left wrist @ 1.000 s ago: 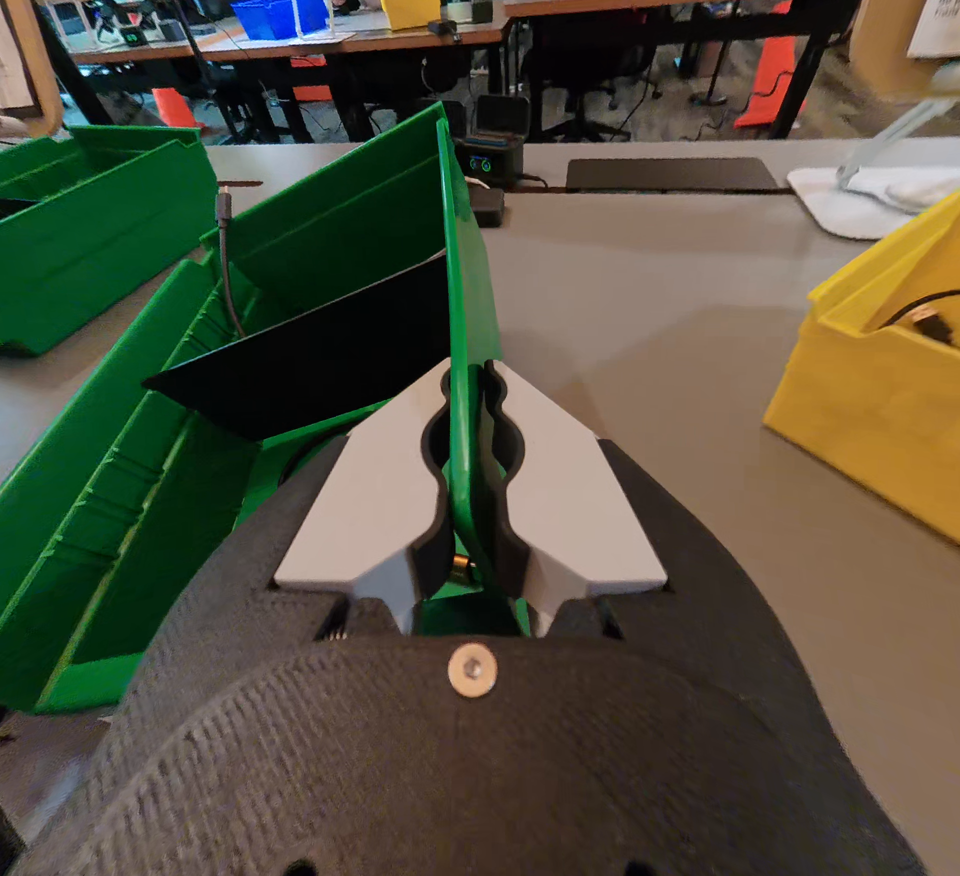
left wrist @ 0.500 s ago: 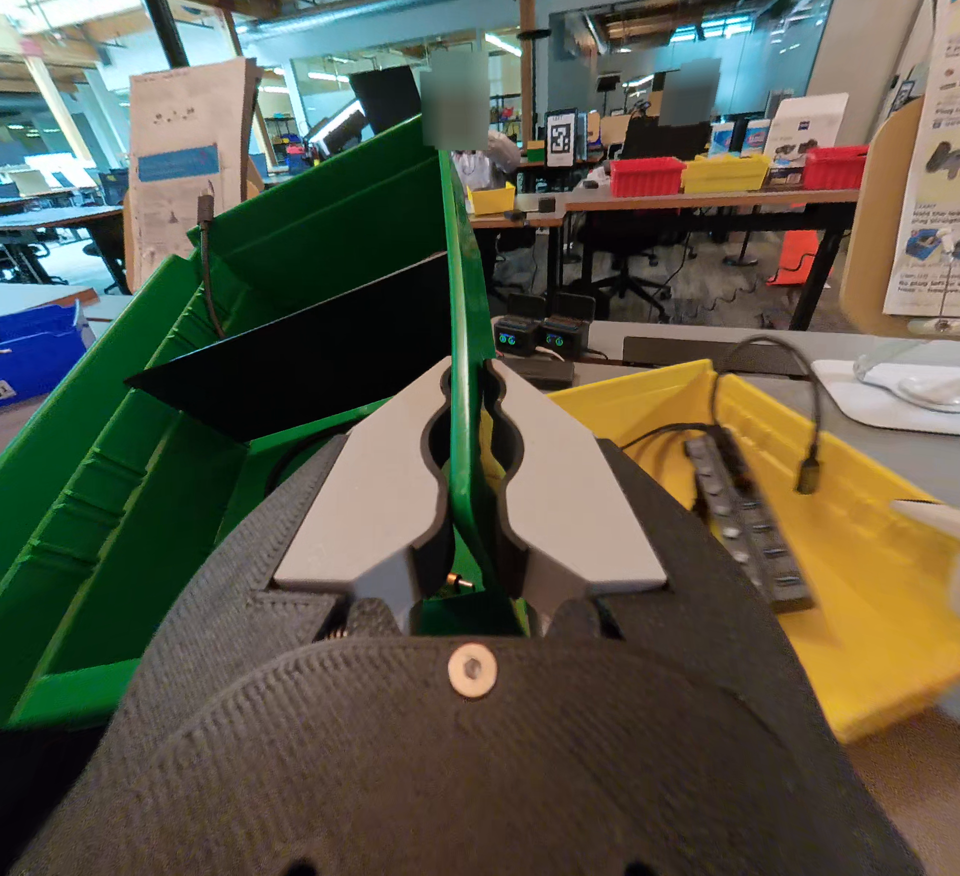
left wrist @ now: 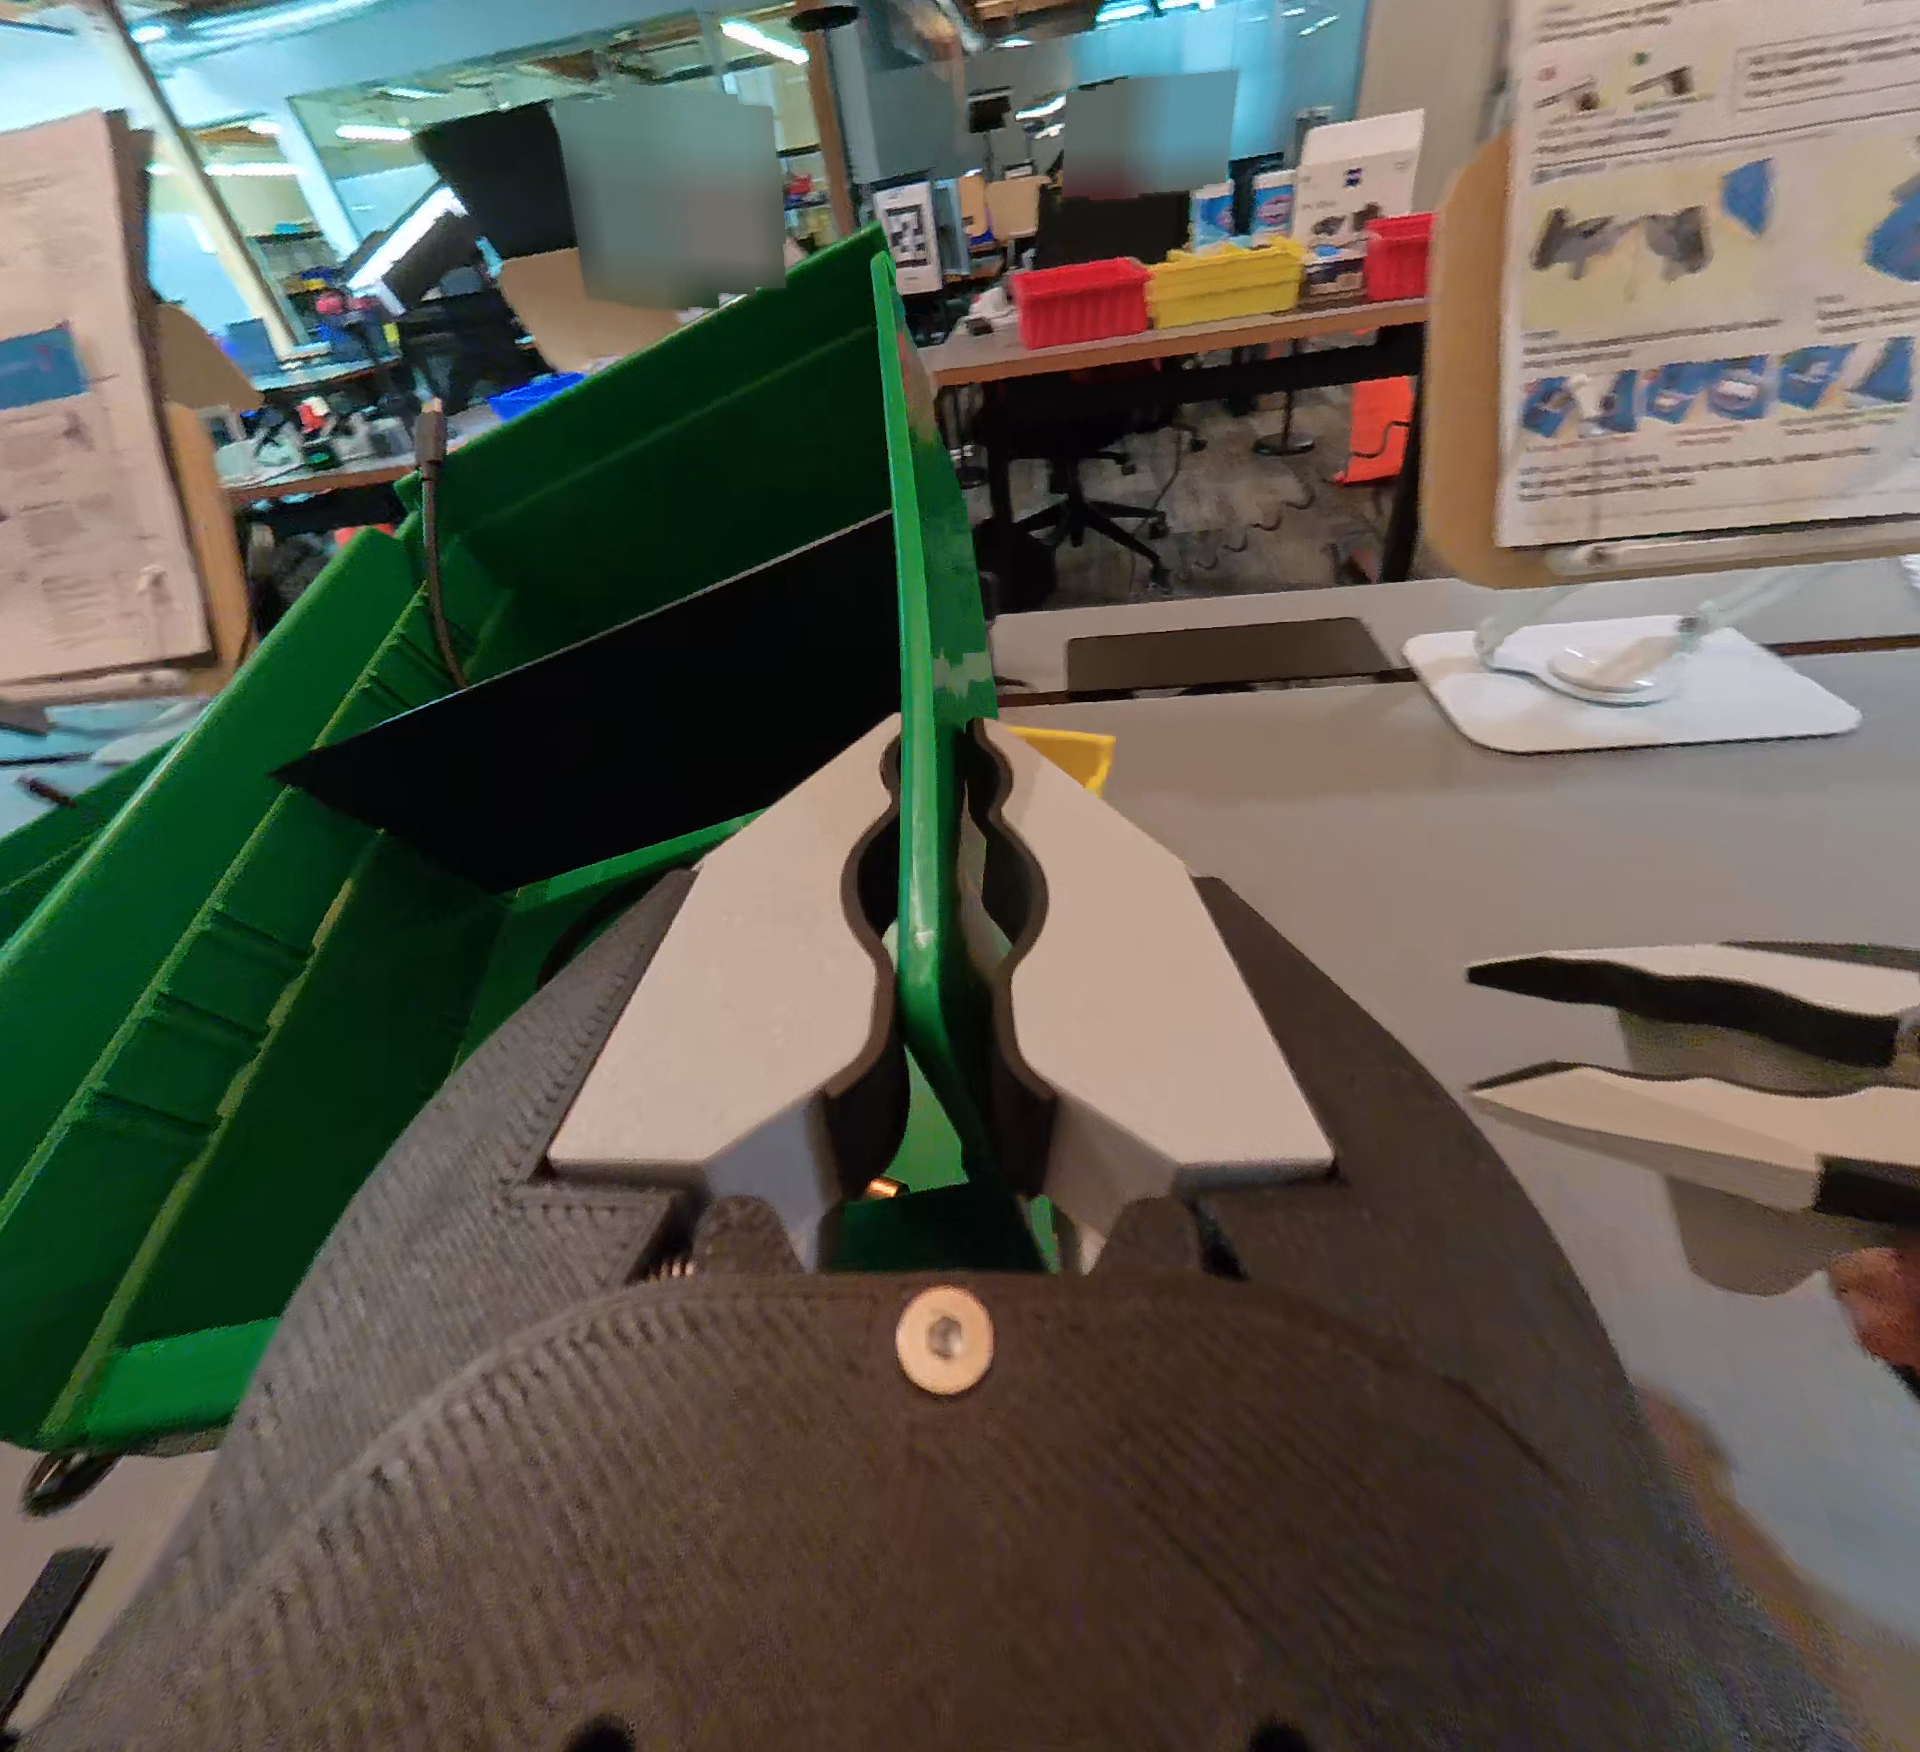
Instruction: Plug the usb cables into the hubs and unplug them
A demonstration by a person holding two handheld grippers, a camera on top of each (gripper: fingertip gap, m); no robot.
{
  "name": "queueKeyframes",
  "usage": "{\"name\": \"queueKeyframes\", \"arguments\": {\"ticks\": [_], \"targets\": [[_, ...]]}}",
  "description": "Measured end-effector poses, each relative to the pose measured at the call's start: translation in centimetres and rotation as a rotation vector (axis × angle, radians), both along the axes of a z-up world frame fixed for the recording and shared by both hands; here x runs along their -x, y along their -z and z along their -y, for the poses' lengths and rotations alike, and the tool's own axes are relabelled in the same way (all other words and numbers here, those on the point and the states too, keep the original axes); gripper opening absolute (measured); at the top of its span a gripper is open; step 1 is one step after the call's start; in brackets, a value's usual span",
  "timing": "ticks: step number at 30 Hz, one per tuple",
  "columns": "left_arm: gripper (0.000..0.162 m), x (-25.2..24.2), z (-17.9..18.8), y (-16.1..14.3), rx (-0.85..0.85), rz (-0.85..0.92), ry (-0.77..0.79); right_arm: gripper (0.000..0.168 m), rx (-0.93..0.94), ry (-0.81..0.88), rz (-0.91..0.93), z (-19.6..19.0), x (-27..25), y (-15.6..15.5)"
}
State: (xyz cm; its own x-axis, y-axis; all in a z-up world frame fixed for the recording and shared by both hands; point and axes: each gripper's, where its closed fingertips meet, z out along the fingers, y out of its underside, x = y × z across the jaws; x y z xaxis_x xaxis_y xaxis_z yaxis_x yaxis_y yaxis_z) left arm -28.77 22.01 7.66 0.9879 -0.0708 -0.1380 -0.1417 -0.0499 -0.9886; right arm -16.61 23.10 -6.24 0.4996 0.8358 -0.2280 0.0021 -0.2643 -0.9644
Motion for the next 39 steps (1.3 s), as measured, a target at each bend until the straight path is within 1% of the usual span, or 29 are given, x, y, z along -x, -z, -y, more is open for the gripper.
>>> {"name": "queueKeyframes", "arguments": {"ticks": [2, 5, 8, 10, 13, 15, 17, 19, 22, 26, 28, 29, 31, 32, 33, 34, 35, 36, 37, 38, 39], "targets": [[0.003, -2.9, 0.4, -0.9, -0.010, -0.022, 0.072, 0.056, -0.034, 0.027, 0.056, 0.6, -4.9, 0.4], [0.003, -9.0, 1.5, -1.7, -0.003, -0.085, 0.224, 0.057, -0.072, 0.091, 0.140, 2.3, -13.7, 1.1], [0.004, -16.7, 3.0, -0.6, 0.041, -0.154, 0.413, 0.054, -0.138, 0.239, 0.191, 4.4, -23.4, 1.3], [0.004, -22.3, 4.1, 1.2, 0.081, -0.174, 0.556, 0.051, -0.159, 0.374, 0.179, 5.9, -29.7, 1.1], [0.004, -30.5, 6.1, 4.9, 0.135, -0.157, 0.752, 0.051, -0.155, 0.523, 0.088, 8.0, -37.1, -0.6], [0.004, -35.2, 7.2, 8.4, 0.181, -0.189, 0.830, 0.049, -0.175, 0.592, 0.049, 8.9, -40.8, -1.8], [0.004, -38.8, 8.3, 11.8, 0.217, -0.255, 0.865, 0.042, -0.141, 0.636, 0.076, 9.4, -43.0, -1.8], [0.004, -41.2, 9.0, 14.1, 0.228, -0.261, 0.901, 0.039, -0.096, 0.648, 0.114, 10.1, -43.5, -1.0], [0.004, -43.5, 9.4, 15.4, 0.187, -0.263, 0.923, 0.037, -0.084, 0.621, 0.098, 11.3, -41.8, -0.1], [0.005, -44.9, 9.4, 17.8, 0.166, -0.279, 0.924, 0.046, -0.048, 0.543, 0.191, 12.5, -38.4, 2.3], [0.007, -45.3, 9.6, 19.1, 0.153, -0.212, 0.944, 0.048, -0.026, 0.515, 0.240, 12.8, -37.0, 3.6], [0.009, -45.4, 9.8, 19.5, 0.148, -0.197, 0.958, 0.049, 0.004, 0.506, 0.234, 12.8, -36.1, 4.1], [0.007, -45.6, 10.0, 18.3, 0.071, -0.165, 0.973, 0.058, 0.051, 0.468, 0.178, 13.0, -33.8, 4.3], [0.004, -45.3, 9.8, 17.6, 0.041, -0.120, 0.953, 0.058, 0.050, 0.468, 0.153, 13.0, -33.1, 4.1], [0.009, -45.1, 9.9, 17.0, 0.035, -0.090, 0.970, 0.055, 0.036, 0.473, 0.148, 13.0, -32.8, 3.9], [0.028, -44.7, 9.9, 16.3, 0.032, -0.053, 0.987, 0.058, 0.017, 0.479, 0.157, 12.9, -32.8, 3.8], [0.045, -44.0, 9.6, 15.2, 0.029, 0.007, 1.000, 0.075, -0.003, 0.484, 0.168, 12.8, -32.9, 3.7], [0.046, -43.0, 9.1, 14.1, 0.041, 0.084, 1.006, 0.092, -0.017, 0.485, 0.180, 12.8, -33.1, 3.6], [0.044, -41.9, 8.5, 12.9, 0.063, 0.173, 1.020, 0.092, -0.022, 0.480, 0.189, 12.8, -33.4, 3.7], [0.031, -40.3, 7.2, 11.5, 0.059, 0.280, 0.983, 0.095, -0.023, 0.473, 0.185, 12.9, -33.5, 3.7], [0.022, -38.0, 5.0, 10.5, 0.030, 0.359, 0.873, 0.102, -0.025, 0.466, 0.167, 13.0, -33.5, 3.5]]}}
